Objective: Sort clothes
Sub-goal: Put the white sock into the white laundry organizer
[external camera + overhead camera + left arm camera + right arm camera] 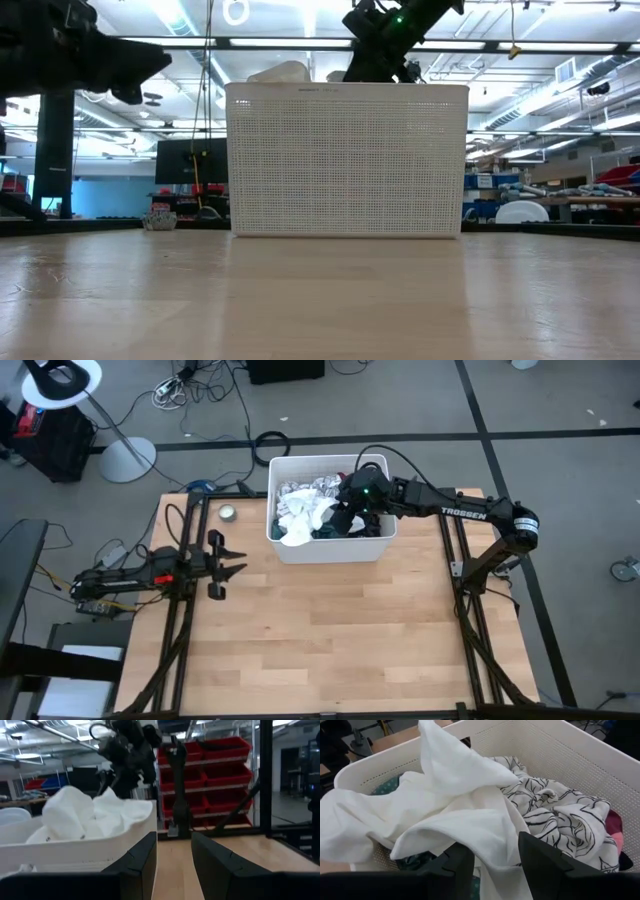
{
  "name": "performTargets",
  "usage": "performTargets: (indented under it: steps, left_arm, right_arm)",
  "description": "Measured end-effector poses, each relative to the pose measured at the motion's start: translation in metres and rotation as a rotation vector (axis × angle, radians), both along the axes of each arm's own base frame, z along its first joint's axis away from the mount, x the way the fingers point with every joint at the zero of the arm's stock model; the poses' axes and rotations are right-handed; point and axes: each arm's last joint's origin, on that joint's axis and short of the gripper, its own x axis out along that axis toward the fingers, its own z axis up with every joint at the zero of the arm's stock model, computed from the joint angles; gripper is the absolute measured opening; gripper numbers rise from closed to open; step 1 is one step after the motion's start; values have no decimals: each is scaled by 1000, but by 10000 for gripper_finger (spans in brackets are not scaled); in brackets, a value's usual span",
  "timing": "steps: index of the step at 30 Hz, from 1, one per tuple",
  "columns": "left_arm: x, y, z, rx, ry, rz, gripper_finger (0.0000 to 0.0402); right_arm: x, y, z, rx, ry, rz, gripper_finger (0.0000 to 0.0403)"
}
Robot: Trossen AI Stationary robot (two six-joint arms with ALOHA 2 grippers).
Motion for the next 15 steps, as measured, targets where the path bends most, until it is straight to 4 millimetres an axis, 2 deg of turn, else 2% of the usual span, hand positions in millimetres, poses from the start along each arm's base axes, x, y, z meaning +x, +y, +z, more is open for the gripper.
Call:
performTargets:
  steps: [3,7,15]
  left_arm:
    - [0,0,1,-1,-10,0,129]
    - [0,0,1,-88,-13,-26,129]
    - [2,0,-17,-69,172,-8,129]
  right_arm:
    - [0,0,0,0,0,0,152]
    - [0,0,0,0,0,0,153]
    - [0,2,-1,1,8,7,151]
